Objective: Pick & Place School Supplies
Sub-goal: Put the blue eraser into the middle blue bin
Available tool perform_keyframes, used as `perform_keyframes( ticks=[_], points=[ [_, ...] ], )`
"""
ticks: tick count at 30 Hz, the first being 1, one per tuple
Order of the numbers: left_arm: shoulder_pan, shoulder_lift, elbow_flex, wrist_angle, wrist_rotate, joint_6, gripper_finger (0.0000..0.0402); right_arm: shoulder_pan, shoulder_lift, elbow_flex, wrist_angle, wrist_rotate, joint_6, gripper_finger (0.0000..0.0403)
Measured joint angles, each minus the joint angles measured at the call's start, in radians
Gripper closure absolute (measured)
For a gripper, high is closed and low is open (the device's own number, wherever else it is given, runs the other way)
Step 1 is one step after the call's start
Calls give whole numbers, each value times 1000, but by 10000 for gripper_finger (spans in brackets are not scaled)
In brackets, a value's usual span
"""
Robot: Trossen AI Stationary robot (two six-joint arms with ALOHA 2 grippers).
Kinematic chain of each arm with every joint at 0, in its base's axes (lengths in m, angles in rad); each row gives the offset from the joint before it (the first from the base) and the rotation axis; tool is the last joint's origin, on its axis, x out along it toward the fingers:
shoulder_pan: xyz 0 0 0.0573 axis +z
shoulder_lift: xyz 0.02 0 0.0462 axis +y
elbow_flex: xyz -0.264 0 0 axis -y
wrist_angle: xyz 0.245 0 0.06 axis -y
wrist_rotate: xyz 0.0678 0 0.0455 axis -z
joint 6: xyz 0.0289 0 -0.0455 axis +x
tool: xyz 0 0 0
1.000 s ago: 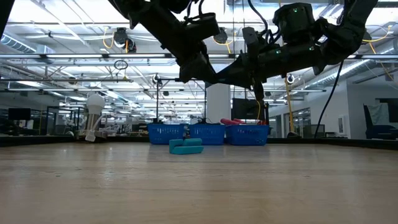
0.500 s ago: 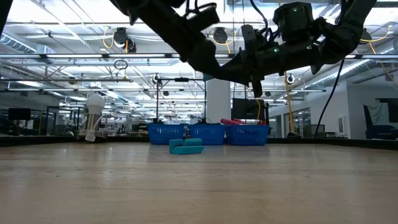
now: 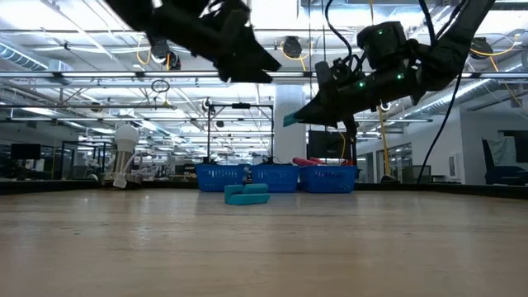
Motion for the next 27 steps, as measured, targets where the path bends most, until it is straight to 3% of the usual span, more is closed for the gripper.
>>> perform_keyframes(
  ticks=[6,10,14,21,27],
  points=[
    [60,-109,-241,397,-8,-109,90,-11,69,42,-16,9,-19,373],
    [74,-137,-328,549,-9,-165,96,-4,153,104,-27,6,-55,373],
    [77,-142,-341,545,-9,-191,91,-30,238,194,-31,9,-101,373],
    [60,-141,-342,485,-8,-214,86,-91,316,350,-214,12,-168,372],
    [51,-141,-342,479,-9,-212,97,-112,315,372,-264,113,-239,370]
  ],
)
